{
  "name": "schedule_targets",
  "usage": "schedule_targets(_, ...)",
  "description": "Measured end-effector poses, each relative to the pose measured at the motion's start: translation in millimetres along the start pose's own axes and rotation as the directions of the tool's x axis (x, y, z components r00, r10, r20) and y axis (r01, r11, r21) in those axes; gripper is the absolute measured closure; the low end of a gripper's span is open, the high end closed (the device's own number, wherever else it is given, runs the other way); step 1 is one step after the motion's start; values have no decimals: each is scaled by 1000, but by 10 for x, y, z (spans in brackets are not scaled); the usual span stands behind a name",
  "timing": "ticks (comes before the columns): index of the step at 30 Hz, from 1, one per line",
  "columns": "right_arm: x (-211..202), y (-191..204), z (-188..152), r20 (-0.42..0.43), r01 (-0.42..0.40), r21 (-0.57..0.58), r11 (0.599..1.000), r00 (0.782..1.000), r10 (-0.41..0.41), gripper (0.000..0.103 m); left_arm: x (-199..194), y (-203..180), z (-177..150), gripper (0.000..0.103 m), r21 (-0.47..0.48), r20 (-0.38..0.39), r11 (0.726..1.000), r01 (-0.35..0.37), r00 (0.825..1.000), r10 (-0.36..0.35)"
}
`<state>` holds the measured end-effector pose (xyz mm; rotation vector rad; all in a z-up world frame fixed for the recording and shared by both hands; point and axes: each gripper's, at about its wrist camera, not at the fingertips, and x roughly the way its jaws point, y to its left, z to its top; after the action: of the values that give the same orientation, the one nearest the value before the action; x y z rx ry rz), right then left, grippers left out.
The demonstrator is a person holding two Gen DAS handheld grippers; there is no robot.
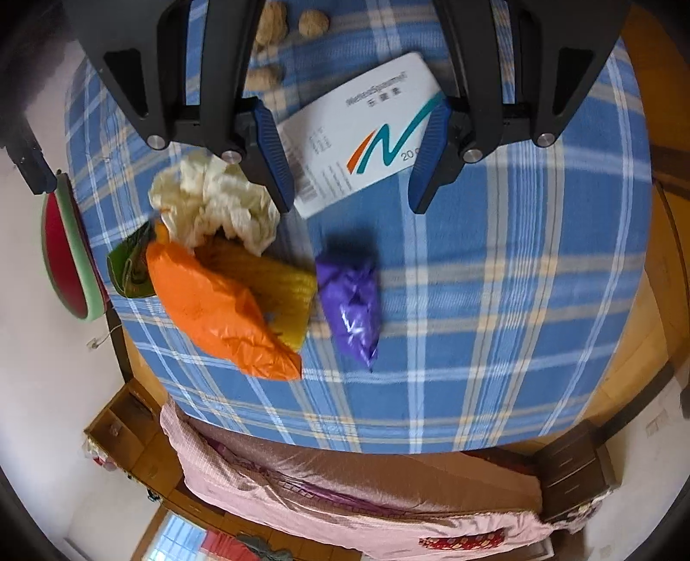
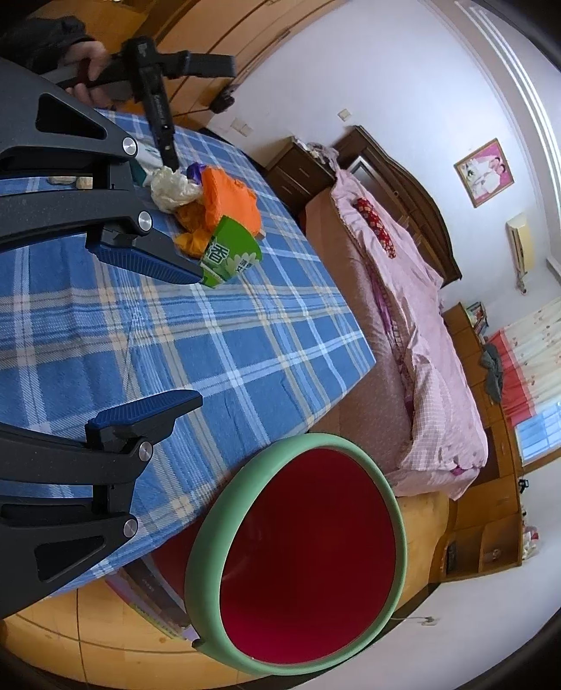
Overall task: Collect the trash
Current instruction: 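Return the left tool to the table and approach the white medicine box, then grasp the white medicine box with the left tool while the right tool grasps the green packet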
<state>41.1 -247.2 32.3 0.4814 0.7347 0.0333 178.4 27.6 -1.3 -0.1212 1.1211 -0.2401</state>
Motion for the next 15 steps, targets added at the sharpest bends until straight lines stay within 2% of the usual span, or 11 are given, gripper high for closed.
schedule_targets(4,-35,36,-28,2,-5,-7,1000,1000,5,51,-61,51,-83,48,2,8,1000,-25,1000,25)
schedule_targets(7,-52,56,-43,3,-11,-9,1000,1000,11,51,-99,144,-128,48,-33,8,999,-35,999,35)
schedule_targets(13,-56,107,-81,-5,-23,-14,1000,1000,23,51,-210,137,-273,48,-7,8,1000,6,1000,-6)
schedule_targets(15,-61,116,-95,-9,-26,-13,1000,1000,26,51,-230,86,-321,48,4,2,999,43,999,-43)
